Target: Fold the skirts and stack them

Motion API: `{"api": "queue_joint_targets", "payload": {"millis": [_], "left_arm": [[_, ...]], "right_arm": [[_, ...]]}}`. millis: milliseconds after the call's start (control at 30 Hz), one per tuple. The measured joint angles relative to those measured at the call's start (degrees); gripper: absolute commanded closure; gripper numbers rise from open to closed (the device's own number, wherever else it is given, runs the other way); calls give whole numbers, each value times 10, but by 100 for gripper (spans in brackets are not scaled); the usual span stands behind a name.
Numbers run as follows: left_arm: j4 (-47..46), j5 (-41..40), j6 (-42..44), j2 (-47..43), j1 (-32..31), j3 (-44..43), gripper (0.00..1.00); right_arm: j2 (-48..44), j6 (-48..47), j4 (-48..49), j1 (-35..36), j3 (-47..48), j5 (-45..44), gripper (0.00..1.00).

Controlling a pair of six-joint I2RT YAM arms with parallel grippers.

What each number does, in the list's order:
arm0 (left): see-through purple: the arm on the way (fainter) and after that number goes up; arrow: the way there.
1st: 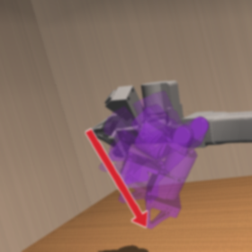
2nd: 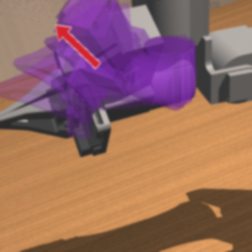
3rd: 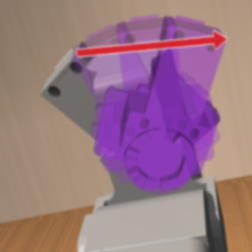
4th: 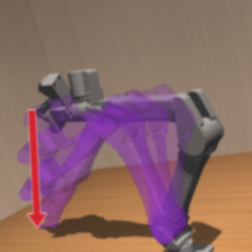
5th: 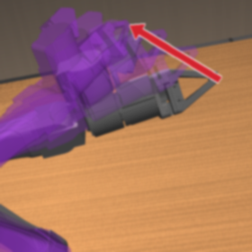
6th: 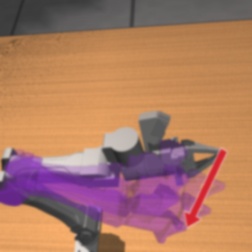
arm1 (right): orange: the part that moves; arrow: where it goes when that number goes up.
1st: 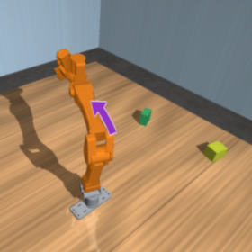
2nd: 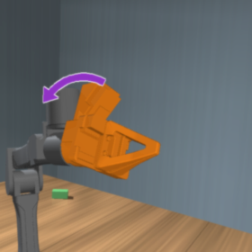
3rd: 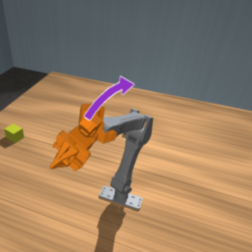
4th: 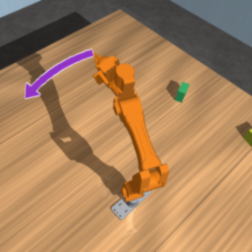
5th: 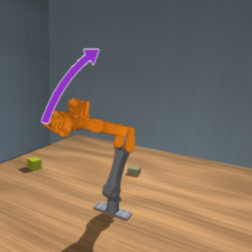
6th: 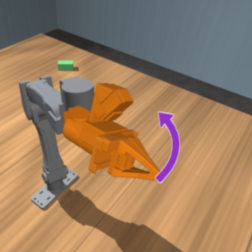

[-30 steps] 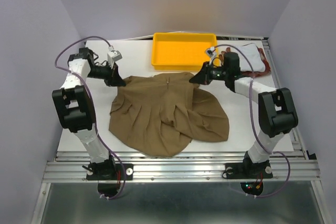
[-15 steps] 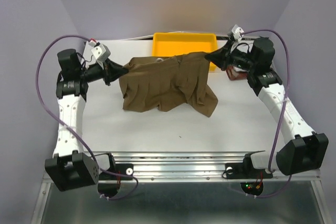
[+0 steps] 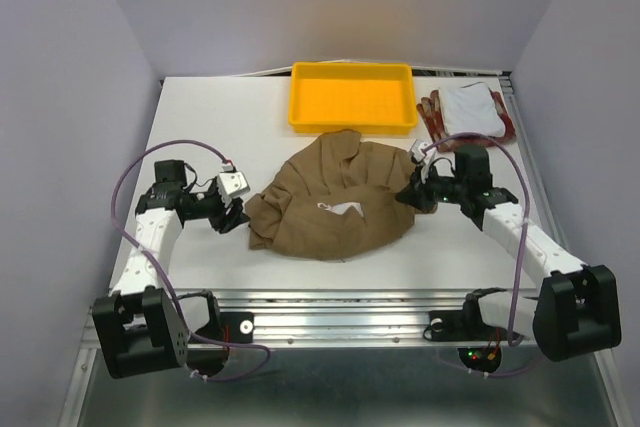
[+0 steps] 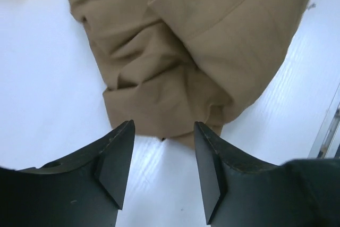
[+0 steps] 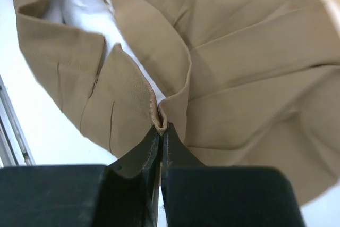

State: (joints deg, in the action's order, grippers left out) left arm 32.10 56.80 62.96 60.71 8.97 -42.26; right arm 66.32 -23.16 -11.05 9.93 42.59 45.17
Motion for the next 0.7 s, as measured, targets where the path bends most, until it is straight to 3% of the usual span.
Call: {"api": "queue_joint_targets", "payload": {"millis": [300, 500, 700], "left_arm": [[45, -67, 62, 87, -96, -41, 34], [14, -88, 7, 119, -203, -76, 34], [-16, -93, -61, 209, -240, -126, 34]], "right_arm": [[46, -41, -3, 48, -57, -29, 99], [30, -62, -2, 48, -74, -48, 99], [-8, -76, -6, 48, -105, -72, 99]]}}
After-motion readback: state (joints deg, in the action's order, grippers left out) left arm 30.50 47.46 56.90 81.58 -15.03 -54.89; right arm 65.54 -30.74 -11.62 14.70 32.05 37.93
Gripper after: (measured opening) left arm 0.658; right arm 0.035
